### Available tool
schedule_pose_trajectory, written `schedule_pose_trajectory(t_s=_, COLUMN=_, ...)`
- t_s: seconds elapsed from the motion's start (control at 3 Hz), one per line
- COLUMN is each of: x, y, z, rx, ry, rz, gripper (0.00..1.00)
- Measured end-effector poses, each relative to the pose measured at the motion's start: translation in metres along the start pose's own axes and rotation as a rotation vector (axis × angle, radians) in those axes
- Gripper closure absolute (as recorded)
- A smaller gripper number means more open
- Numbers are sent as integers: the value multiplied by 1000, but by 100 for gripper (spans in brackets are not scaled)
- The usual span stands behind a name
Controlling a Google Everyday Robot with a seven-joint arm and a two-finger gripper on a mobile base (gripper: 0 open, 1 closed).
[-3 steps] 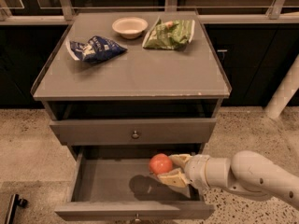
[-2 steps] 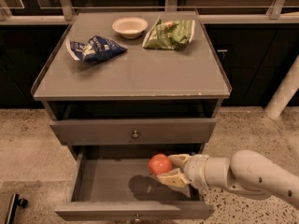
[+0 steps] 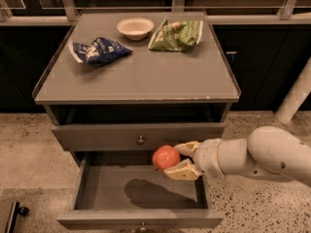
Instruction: Pick apple from middle drawer and place on counter
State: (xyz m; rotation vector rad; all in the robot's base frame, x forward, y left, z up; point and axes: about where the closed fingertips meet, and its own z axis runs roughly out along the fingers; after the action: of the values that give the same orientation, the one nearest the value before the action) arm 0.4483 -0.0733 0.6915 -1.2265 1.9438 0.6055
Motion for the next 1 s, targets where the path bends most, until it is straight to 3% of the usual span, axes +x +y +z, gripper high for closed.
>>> schedule_pose_trajectory(t_s=1.0, x=-133, y=19, z=-105, rx=145, ry=91, rz=-276, gripper=100)
